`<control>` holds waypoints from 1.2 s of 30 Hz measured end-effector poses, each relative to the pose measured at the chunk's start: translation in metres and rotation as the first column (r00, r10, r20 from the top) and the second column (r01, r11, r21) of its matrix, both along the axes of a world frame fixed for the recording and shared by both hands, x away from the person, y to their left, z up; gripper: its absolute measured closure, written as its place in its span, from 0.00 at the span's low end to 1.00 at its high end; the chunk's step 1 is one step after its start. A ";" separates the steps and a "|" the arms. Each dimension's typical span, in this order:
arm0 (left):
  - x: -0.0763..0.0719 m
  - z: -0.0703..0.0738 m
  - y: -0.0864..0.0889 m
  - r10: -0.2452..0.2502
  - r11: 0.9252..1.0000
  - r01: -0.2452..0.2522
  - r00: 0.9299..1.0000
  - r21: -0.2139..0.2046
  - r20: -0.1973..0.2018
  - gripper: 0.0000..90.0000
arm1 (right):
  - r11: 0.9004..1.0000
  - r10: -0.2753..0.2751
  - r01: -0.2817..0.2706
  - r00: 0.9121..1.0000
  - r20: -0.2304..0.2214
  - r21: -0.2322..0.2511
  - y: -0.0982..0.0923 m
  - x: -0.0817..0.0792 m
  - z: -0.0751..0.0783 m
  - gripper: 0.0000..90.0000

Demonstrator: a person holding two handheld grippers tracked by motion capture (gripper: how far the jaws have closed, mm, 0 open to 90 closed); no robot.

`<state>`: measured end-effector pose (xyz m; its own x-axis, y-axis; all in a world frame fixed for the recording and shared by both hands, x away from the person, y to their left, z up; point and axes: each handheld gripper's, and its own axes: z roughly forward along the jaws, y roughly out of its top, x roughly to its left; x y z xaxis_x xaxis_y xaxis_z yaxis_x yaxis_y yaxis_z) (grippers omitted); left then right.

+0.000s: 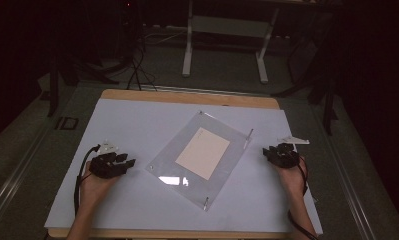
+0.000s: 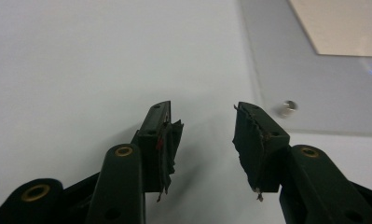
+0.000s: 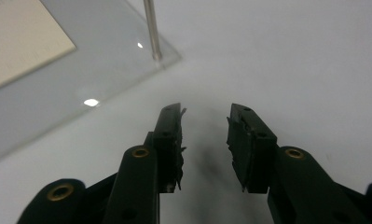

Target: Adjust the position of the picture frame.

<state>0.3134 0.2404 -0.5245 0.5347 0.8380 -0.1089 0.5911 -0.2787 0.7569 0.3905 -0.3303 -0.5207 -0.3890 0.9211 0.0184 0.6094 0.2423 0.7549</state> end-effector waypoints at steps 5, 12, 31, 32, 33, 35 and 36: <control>-0.005 0.003 -0.004 -0.047 0.999 0.047 0.999 -0.014 0.005 0.65 | 0.999 0.045 -0.045 0.999 0.025 0.012 0.008 0.011 0.008 0.73; -0.013 0.008 -0.019 -0.120 0.993 0.120 0.993 -0.008 0.016 0.65 | 0.997 0.073 -0.075 0.996 0.045 0.028 0.021 0.030 0.015 0.73; -0.026 0.015 -0.064 -0.320 0.947 0.320 0.947 0.016 0.034 0.65 | 0.998 0.062 -0.062 0.997 0.046 0.003 0.059 0.066 0.004 0.94; -0.026 0.015 -0.066 -0.326 0.946 0.325 0.945 0.015 0.036 0.65 | 0.998 0.059 -0.060 0.997 0.048 0.015 0.058 0.066 0.003 0.94; -0.027 0.016 -0.069 -0.334 0.942 0.334 0.942 0.016 0.035 0.65 | 0.998 0.056 -0.057 0.997 0.050 0.022 0.058 0.066 0.003 0.94; -0.028 0.016 -0.075 -0.357 0.934 0.357 0.933 0.023 0.037 0.65 | 0.998 0.051 -0.053 0.997 0.051 0.023 0.058 0.065 0.003 0.94; -0.028 0.016 -0.078 -0.371 0.929 0.370 0.928 0.025 0.037 0.65 | 0.998 0.050 -0.052 0.998 0.049 0.023 0.058 0.065 0.003 0.94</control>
<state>0.2851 0.1624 -0.5083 0.8111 0.5810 -0.0684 0.4124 -0.4850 0.7711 0.4558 -0.2719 -0.5179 -0.4365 0.8995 0.0203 0.5590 0.2534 0.7895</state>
